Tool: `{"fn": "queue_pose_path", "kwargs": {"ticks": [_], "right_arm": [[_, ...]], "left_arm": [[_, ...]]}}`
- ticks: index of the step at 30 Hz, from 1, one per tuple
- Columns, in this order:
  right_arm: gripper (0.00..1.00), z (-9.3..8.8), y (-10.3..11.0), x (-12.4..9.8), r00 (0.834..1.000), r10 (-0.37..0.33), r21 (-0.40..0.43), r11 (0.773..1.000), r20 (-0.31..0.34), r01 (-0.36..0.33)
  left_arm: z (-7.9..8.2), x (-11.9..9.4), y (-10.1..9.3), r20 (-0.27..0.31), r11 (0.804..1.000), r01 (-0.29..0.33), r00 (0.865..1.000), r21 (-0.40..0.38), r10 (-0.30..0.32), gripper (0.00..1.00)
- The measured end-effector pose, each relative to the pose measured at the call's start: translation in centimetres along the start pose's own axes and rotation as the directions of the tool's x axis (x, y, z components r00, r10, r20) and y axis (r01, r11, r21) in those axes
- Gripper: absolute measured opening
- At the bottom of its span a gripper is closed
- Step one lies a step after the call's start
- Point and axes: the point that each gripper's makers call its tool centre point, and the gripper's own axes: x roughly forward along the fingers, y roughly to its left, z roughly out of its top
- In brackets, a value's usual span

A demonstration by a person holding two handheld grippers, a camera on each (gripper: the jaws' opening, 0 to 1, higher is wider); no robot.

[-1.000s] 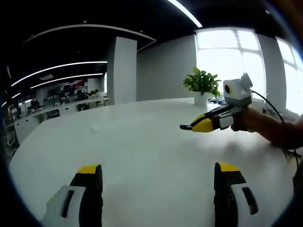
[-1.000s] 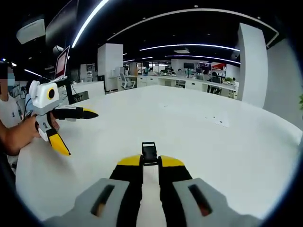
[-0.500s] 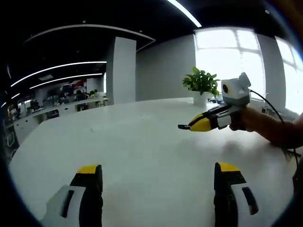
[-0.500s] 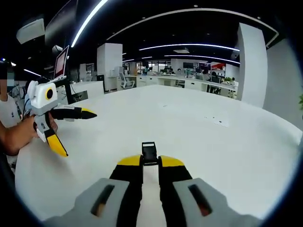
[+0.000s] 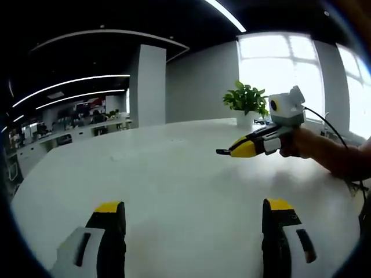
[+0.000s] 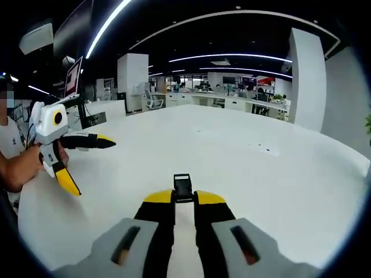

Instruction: Snap the two parts of the plastic buckle together until the buckle closes and remains connected.

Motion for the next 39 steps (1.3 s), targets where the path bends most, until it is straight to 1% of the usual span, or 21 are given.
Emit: {"fn": "queue_pose_path", "kwargs": {"ticks": [10,22,39], "right_arm": [[0.1,-0.2,-0.2,0.4,1.0,0.003,0.0,1.0,-0.015,-0.003],[0.1,0.5,-0.3,1.6,1.0,0.004,-0.005,1.0,-0.014,-0.004],[0.1,0.9,-1.0,3.1,1.0,0.001,-0.002,1.0,-0.021,-0.001]], "left_arm": [[-0.1,0.1,-0.2,-0.008,1.0,0.006,1.0,-0.002,-0.006,1.0],[-0.1,0.0,0.1,-0.008,1.0,0.001,1.0,-0.002,-0.001,1.0],[-0.2,0.2,-0.1,-0.011,1.0,0.005,1.0,-0.005,-0.005,1.0]]}}
